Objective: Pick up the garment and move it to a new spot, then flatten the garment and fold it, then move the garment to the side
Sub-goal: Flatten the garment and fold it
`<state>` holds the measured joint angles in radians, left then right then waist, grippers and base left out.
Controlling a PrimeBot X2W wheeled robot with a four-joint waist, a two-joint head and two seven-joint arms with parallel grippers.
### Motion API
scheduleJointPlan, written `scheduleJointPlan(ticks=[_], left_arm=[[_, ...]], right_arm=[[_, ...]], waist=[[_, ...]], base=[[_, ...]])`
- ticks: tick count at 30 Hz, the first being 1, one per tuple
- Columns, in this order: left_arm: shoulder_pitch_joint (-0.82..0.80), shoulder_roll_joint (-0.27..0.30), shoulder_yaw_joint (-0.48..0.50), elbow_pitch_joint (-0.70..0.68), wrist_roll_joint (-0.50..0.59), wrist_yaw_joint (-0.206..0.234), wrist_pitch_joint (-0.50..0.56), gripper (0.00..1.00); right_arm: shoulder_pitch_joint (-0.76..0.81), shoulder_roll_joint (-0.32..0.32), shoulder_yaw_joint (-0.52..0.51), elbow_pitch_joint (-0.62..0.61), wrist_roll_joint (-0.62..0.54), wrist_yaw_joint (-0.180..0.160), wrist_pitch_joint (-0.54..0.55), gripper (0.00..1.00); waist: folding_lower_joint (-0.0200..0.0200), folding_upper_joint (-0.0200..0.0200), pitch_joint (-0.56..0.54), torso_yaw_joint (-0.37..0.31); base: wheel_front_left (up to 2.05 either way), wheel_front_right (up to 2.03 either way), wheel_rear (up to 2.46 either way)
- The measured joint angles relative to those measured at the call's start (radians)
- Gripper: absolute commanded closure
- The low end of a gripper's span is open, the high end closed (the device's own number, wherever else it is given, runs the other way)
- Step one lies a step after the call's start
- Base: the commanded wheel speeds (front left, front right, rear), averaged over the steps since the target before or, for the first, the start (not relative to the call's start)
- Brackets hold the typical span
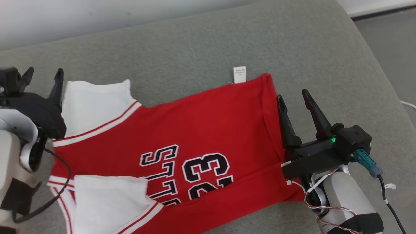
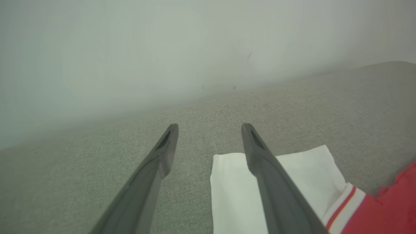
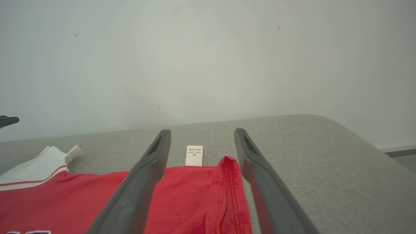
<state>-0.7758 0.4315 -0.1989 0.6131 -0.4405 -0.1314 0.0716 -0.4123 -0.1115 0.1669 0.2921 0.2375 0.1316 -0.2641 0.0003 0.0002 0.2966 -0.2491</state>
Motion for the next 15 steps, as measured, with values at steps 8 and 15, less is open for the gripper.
scheduleJointPlan(ticks=[8,15], left_arm=[[-0.088,0.040,-0.034,0.119,-0.039,0.000,0.107,0.00],[-0.121,0.040,-0.054,0.203,-0.045,0.005,0.132,0.00]], right_arm=[[-0.033,0.005,0.015,0.004,0.009,0.000,0.000,0.00],[-0.038,0.004,0.012,0.009,0.014,0.000,0.000,0.00]], waist=[[0.0000,0.0000,0.074,-0.063],[0.0000,0.0000,0.103,-0.085]], base=[[0.00,0.00,0.00],[0.00,0.00,0.00]])
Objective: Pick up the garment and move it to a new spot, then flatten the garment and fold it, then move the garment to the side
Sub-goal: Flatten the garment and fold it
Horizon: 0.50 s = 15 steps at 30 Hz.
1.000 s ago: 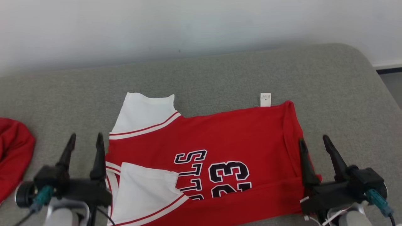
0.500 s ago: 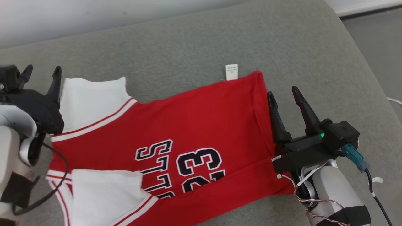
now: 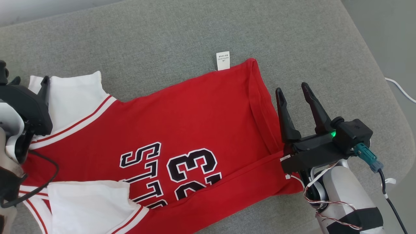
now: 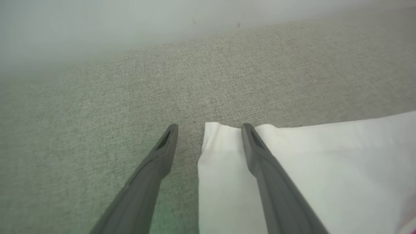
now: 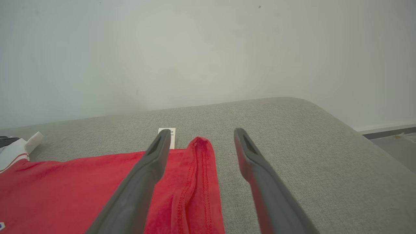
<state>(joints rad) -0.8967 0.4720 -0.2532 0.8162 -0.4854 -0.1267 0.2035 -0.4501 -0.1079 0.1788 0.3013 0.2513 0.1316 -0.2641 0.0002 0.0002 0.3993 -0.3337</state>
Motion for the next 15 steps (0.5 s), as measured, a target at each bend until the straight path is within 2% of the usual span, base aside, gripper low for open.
scheduleJointPlan(ticks=[6,7,11,13,15], left_arm=[[-0.009,-0.032,0.009,0.036,-0.065,-0.001,0.047,0.01],[-0.014,-0.039,0.011,0.037,-0.074,-0.001,0.052,0.53],[-0.026,-0.056,0.016,0.049,-0.110,-0.002,0.055,0.82],[-0.029,-0.055,0.002,0.050,-0.105,-0.003,0.041,1.00],[-0.035,-0.054,-0.009,0.047,-0.102,-0.005,0.012,1.00]], right_arm=[[0.000,-0.002,0.001,0.009,0.001,0.000,0.000,0.00],[-0.001,-0.002,0.003,0.012,0.001,0.000,0.000,0.00],[-0.021,-0.007,0.016,0.039,0.002,0.000,0.000,0.00],[-0.036,-0.012,0.024,0.065,0.003,0.000,0.000,0.00],[-0.051,-0.019,0.028,0.097,0.004,0.000,0.000,0.00]], waist=[[-0.0003,-0.0001,-0.010,0.015],[-0.0002,-0.0001,-0.010,0.019],[-0.0003,-0.0002,-0.003,0.025],[-0.0002,-0.0001,0.003,0.027],[-0.0002,-0.0001,0.006,0.031]], base=[[0.00,0.00,0.00],[0.00,0.00,0.00],[0.00,0.00,0.00],[0.00,0.00,0.00],[0.00,0.00,0.00]])
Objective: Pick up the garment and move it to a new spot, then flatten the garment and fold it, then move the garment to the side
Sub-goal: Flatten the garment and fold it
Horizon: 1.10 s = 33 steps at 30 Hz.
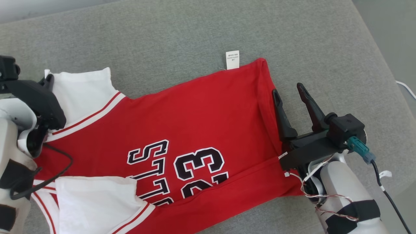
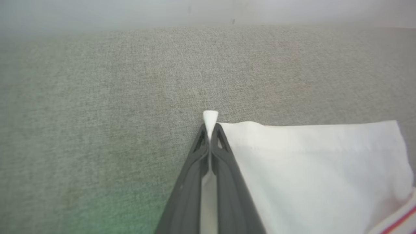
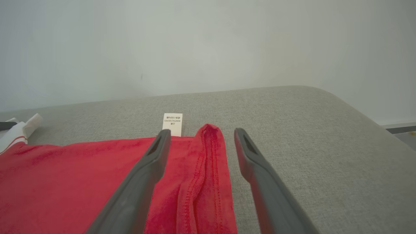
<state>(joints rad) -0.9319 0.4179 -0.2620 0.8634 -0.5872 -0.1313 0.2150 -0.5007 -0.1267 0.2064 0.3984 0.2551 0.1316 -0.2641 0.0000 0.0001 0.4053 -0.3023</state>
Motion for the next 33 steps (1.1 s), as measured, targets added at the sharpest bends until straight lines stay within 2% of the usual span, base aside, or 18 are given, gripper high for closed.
scheduleJointPlan(ticks=[8,12,13,29,30,32,33], left_arm=[[0.001,-0.004,-0.060,-0.075,-0.005,0.000,-0.127,1.00],[0.028,-0.004,-0.086,-0.132,-0.019,0.000,-0.171,1.00],[0.041,-0.008,-0.099,-0.156,-0.025,0.000,-0.182,1.00],[0.052,-0.038,-0.142,-0.230,-0.038,0.000,-0.214,1.00],[0.051,-0.040,-0.144,-0.232,-0.038,0.000,-0.215,1.00],[0.049,-0.042,-0.146,-0.233,-0.038,0.000,-0.215,1.00],[0.047,-0.042,-0.147,-0.234,-0.038,0.000,-0.216,1.00]], right_arm=[[-0.079,-0.036,0.024,0.177,0.018,0.000,0.000,0.00],[-0.168,-0.063,0.052,0.283,0.043,0.000,0.000,0.00],[-0.216,-0.074,0.073,0.342,0.054,0.000,0.016,0.00],[-0.412,-0.093,0.148,0.627,0.158,0.000,0.106,0.00],[-0.419,-0.093,0.153,0.637,0.165,0.000,0.106,0.13],[-0.433,-0.093,0.156,0.653,0.176,0.000,0.095,0.77],[-0.440,-0.094,0.157,0.663,0.178,0.000,0.092,1.00]], waist=[[0.0000,0.0000,-0.016,0.037],[0.0000,0.0000,-0.026,0.066],[-0.0001,0.0000,-0.029,0.082],[0.0000,0.0000,-0.009,0.161],[0.0000,0.0000,-0.005,0.163],[0.0000,0.0000,0.002,0.166],[0.0000,0.0000,0.005,0.167]], base=[[0.00,0.00,0.00],[0.00,0.00,0.00],[0.00,0.00,0.00],[0.00,0.00,0.00],[0.00,0.00,0.00],[0.00,0.00,0.00],[0.00,0.00,0.00]])
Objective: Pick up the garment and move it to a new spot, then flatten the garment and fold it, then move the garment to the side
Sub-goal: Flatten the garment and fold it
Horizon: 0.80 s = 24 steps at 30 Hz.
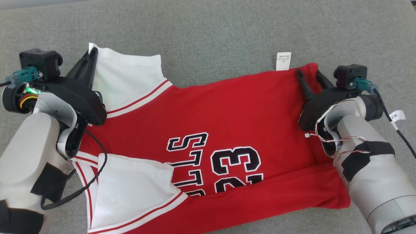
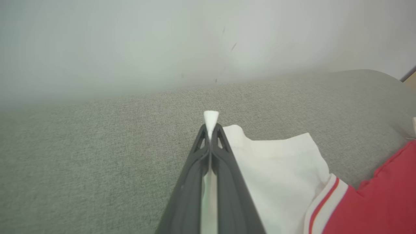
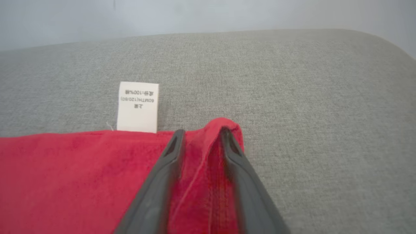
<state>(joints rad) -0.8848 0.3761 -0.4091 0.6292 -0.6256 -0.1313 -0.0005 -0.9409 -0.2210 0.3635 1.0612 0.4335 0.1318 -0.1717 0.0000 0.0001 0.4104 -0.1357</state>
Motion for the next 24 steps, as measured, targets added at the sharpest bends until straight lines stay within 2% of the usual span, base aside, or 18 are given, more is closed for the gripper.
scheduleJointPlan(ticks=[8,13,19,24], left_arm=[[-0.018,0.026,0.018,0.010,-0.009,0.008,-0.031,1.00],[-0.019,0.042,0.027,0.023,-0.010,0.008,-0.065,1.00],[-0.006,0.021,0.009,0.011,-0.031,0.007,-0.097,1.00],[0.091,0.017,-0.007,-0.048,-0.047,0.007,-0.142,1.00]], right_arm=[[-0.029,0.002,0.002,0.032,0.074,0.000,-0.040,1.00],[-0.030,-0.023,0.006,0.019,0.140,0.000,-0.059,1.00],[0.016,-0.058,0.053,-0.052,0.244,0.000,-0.067,1.00],[0.116,-0.097,0.111,-0.137,0.338,0.000,-0.075,1.00]], waist=[[0.0001,0.0001,0.016,0.001],[0.0000,0.0000,-0.005,0.006],[0.0000,0.0000,-0.043,0.022],[-0.0001,0.0000,-0.079,0.030]], base=[[0.00,0.00,0.00],[0.00,0.00,0.00],[0.00,0.00,0.00],[0.00,0.00,0.00]])
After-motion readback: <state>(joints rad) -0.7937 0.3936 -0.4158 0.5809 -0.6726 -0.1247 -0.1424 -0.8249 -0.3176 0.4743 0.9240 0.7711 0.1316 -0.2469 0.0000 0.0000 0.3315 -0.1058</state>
